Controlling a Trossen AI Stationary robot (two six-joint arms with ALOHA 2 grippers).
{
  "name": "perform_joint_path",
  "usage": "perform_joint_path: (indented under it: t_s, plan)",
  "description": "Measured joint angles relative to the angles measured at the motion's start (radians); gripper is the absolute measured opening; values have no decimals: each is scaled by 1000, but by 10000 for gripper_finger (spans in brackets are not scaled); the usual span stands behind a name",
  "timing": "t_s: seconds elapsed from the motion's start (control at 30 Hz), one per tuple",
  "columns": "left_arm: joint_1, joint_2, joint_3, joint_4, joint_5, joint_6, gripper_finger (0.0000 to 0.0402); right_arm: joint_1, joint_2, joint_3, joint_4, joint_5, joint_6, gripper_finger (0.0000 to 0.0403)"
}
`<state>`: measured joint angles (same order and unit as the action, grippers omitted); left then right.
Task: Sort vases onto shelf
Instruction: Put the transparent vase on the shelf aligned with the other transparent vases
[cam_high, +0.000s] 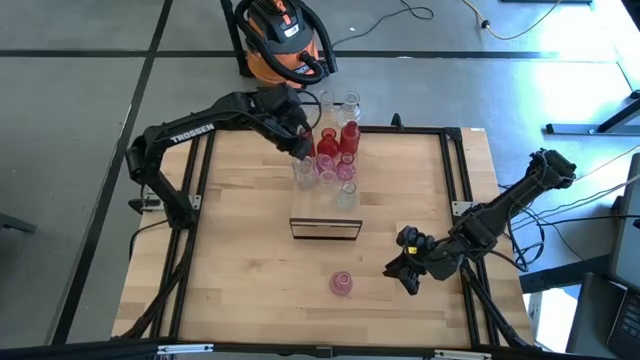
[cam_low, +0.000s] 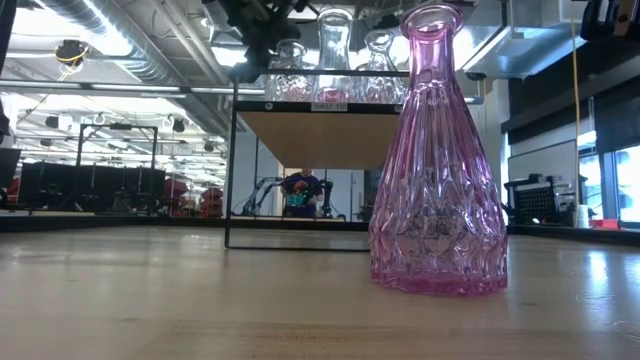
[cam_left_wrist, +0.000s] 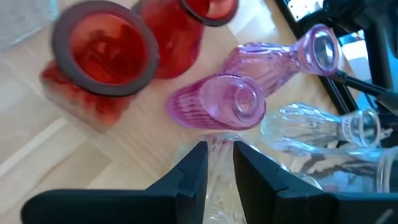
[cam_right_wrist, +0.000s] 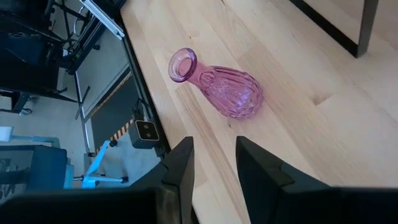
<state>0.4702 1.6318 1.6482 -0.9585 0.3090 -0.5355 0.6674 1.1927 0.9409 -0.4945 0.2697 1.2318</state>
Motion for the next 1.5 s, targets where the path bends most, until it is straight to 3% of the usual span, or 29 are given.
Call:
perform_joint_path:
  t_s: [0.3,0.8,1.5]
  plan:
    - [-10,0,0,-49,28,25,68,0,0,0,5,-17,2,104]
    - [-49,-2,1,-84,57,33,31,0,0,0,22,-18,1,104]
    - [-88,-1,0,-69,62,17,31,0,0,0,22,-17,1,104]
